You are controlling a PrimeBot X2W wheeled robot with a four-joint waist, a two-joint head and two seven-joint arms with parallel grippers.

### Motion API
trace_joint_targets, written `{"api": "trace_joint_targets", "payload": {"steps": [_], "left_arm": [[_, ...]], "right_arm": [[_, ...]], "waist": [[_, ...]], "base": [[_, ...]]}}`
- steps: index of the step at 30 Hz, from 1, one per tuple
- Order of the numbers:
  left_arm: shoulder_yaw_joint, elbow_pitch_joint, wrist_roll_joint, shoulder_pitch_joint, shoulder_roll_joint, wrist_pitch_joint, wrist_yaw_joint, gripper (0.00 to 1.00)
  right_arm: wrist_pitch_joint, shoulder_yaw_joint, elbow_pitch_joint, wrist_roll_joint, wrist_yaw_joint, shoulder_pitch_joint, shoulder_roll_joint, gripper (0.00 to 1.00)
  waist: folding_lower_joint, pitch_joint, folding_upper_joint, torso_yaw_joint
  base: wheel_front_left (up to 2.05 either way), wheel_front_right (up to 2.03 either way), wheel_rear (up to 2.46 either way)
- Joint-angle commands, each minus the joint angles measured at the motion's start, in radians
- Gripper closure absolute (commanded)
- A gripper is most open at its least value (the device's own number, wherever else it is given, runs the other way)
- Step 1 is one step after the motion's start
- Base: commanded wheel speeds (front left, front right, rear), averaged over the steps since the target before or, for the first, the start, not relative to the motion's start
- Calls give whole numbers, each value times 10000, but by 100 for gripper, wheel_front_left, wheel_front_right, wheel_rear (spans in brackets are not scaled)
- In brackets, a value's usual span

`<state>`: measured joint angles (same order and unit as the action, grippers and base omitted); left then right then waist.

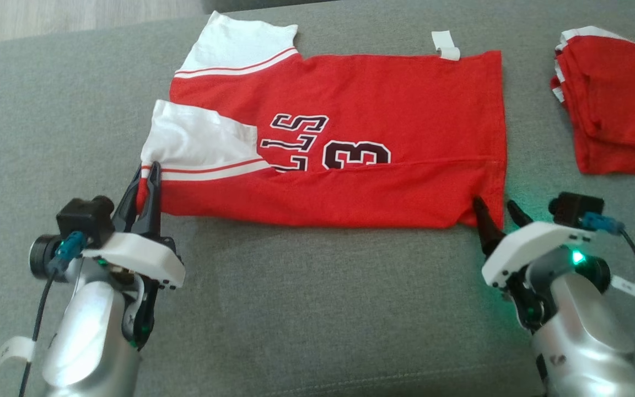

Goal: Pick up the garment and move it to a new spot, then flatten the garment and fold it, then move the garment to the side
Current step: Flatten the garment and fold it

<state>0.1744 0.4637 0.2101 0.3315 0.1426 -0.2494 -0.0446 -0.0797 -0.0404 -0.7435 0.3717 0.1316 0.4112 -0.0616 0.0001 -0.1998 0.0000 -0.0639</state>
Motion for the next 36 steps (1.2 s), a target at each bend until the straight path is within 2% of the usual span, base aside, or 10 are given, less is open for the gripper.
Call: {"api": "trace_joint_targets", "payload": {"steps": [1, 2, 3, 4, 11, 17, 23, 30, 36], "left_arm": [[-389, -264, -93, 387, 154, -123, 10, 100], [-407, -209, -101, 393, 152, -123, 8, 100], [-422, -146, -112, 399, 154, -123, 5, 100], [-436, -77, -127, 401, 165, -123, 5, 100], [-516, 523, -148, 295, 234, -123, 2, 100], [-523, 934, -130, 117, 256, -123, -64, 100], [-548, 1199, -92, -262, 283, -124, -102, 100], [-392, 1359, -18, -1090, 177, -124, -224, 100], [-107, 1096, 113, -2013, 7, -70, -353, 100]], "right_arm": [[-91, -381, -15, -32, -9, 250, 110, 0], [-77, -430, -166, -149, -9, 311, 111, 7], [-10, -461, -282, -307, -9, 377, 111, 86], [89, -493, -367, -498, -9, 438, 108, 100], [718, -605, -607, -1518, -9, 631, -399, 100], [643, -1315, -315, -1787, -9, 572, -1113, 100], [37, -2441, 280, -1193, -9, 341, -1972, 100], [-1030, -3472, 1295, 165, -9, -305, -2955, 100], [-1932, -3310, 2209, 963, -9, -1206, -3663, 100]], "waist": [[-1, -11, 0, 16], [-1, -13, 0, 24], [-1, -12, 0, 29], [-1, -6, 0, 31], [-1, 225, 0, 6], [-1, 568, 0, 0], [-1, 1030, 0, -31], [-1, 1649, 0, -7], [-1, 2029, 0, -51]], "base": [[0, 0, 0], [0, 0, 0], [0, 0, 0], [0, 0, 0], [0, 0, 0], [0, 0, 0], [0, 0, 0], [0, 0, 0], [0, 0, 0]]}}
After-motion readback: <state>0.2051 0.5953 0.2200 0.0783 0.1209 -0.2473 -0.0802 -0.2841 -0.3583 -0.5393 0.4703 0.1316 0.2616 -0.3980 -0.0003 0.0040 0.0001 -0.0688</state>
